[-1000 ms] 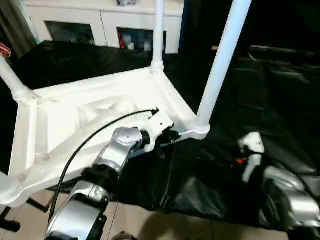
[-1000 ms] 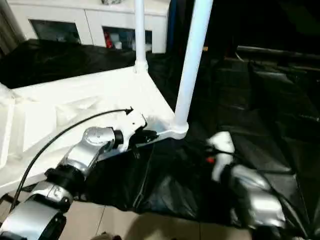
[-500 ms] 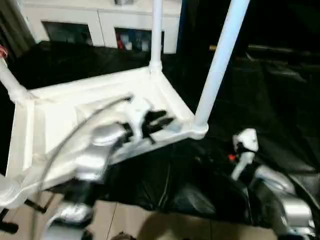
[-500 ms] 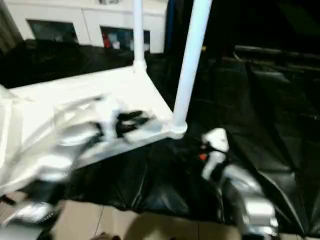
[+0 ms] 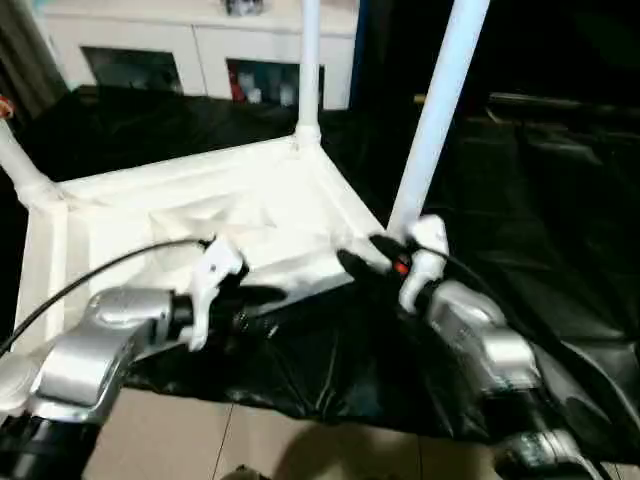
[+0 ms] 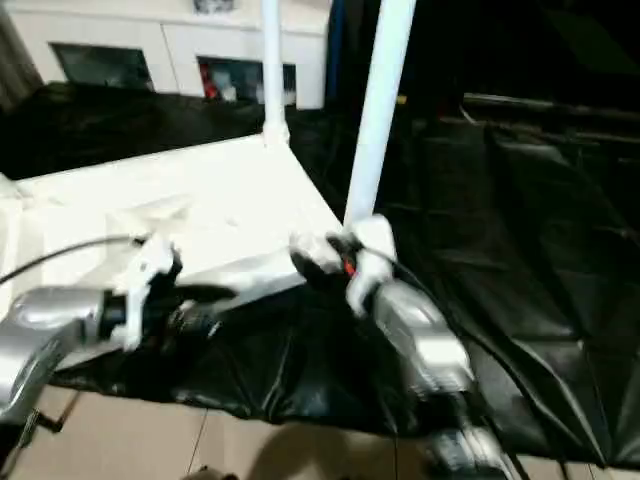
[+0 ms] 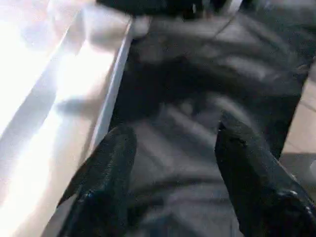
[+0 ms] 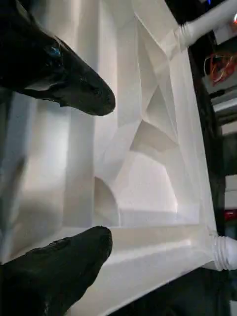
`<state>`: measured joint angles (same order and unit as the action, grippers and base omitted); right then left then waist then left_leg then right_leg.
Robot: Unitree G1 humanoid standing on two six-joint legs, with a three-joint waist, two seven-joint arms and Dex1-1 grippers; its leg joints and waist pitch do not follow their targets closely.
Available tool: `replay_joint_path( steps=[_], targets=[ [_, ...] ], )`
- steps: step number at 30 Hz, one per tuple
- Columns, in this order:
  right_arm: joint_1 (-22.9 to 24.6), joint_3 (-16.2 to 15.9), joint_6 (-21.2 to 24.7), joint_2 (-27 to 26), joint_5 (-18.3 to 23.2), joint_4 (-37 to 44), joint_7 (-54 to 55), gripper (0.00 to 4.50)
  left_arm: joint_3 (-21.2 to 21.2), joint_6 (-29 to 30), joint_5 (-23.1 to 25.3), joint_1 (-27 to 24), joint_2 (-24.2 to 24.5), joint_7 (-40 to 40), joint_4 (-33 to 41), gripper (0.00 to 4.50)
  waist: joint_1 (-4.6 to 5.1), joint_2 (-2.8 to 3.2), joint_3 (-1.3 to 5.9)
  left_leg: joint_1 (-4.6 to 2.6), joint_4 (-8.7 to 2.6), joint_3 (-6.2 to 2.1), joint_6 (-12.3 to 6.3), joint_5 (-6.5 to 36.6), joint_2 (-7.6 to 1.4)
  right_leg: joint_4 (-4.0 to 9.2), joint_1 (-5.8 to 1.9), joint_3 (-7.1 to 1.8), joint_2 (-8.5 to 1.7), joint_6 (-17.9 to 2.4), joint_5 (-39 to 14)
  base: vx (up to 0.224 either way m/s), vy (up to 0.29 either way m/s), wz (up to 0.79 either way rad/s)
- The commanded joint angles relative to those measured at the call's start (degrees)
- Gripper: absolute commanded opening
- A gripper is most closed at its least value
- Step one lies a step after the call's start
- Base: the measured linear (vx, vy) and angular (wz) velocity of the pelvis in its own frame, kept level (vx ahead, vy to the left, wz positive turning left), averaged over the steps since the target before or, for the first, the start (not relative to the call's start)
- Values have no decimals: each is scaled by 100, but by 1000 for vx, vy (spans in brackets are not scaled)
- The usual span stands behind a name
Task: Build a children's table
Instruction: Rotate leg to tighten
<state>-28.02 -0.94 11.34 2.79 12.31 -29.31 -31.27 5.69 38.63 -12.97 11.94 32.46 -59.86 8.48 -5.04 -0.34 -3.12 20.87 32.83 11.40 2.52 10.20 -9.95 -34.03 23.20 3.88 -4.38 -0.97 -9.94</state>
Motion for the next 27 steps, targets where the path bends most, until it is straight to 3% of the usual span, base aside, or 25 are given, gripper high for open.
replay_joint_path(
  steps=[1, 6, 10, 11, 13, 14, 17, 23, 27],
  targets=[
    [-266, 49, -211, -139, -84, -421, 302, 407, 151, 70, 213, -115, 177, 96, 91, 330, 12, 47, 347, -103, -403, -160, 53, 1218, -322, 337, -231, -312, -406, -1126, -1263, 0, 0, 0],
    [-963, 387, -718, -560, -35, -1539, 967, 407, 101, 257, 308, -286, 348, 411, 203, 364, 25, 82, 356, -114, -404, -165, 119, 1235, -326, 299, -230, -312, -407, -1208, -1105, 0, 0, 0],
    [-1184, 472, -959, -640, -106, -1984, 1359, 407, 107, 272, 373, -321, 435, 489, 214, 385, 14, 90, 362, -121, -402, -159, 174, 1285, -313, 281, -231, -306, -398, -1214, -1005, 0, 0, 0],
    [-1262, 567, -1016, -656, -77, -2122, 1562, 407, 123, 228, 448, -342, 486, 535, 196, 410, 15, 86, 361, -124, -399, -157, 187, 1310, -307, 279, -229, -306, -389, -1193, -1013, 0, 0, 0],
    [-1413, 817, -1120, -681, 65, -2398, 1782, 407, 134, 102, 558, -369, 542, 676, 140, 419, 23, 78, 354, -116, -405, -163, 189, 1432, -305, 290, -230, -313, -396, -1146, -1146, 0, 0, 0],
    [-1498, 1043, -1139, -676, 224, -2543, 1925, 407, 84, 24, 596, -372, 527, 814, 87, 420, 15, 71, 355, -128, -403, -163, 188, 1488, -304, 302, -223, -312, -402, -1130, -1223, 0, 0, 0],
    [-1573, 1192, -1306, -593, 285, -2739, 2030, 407, 58, -2, 624, -363, 541, 898, 62, 440, -8, 103, 344, -145, -407, -171, 250, 1704, -311, 315, -194, -311, -392, -1025, -1457, 0, 0, 0],
    [-1772, 1569, -1660, -213, 428, -3220, 2324, 407, 176, -129, 733, -352, 649, 936, -44, 440, -12, 130, 333, -152, -391, -180, 342, 2011, -296, 311, -157, -310, -369, -1000, -1611, 0, 0, 0],
    [-1821, 1693, -1730, -17, 441, -3346, 2352, 407, 274, -250, 825, -307, 662, 1008, -165, 440, -45, 118, 340, -151, -378, -177, 319, 2063, -292, 322, -154, -313, -380, -990, -1678, 0, 0, 0]
  ],
)
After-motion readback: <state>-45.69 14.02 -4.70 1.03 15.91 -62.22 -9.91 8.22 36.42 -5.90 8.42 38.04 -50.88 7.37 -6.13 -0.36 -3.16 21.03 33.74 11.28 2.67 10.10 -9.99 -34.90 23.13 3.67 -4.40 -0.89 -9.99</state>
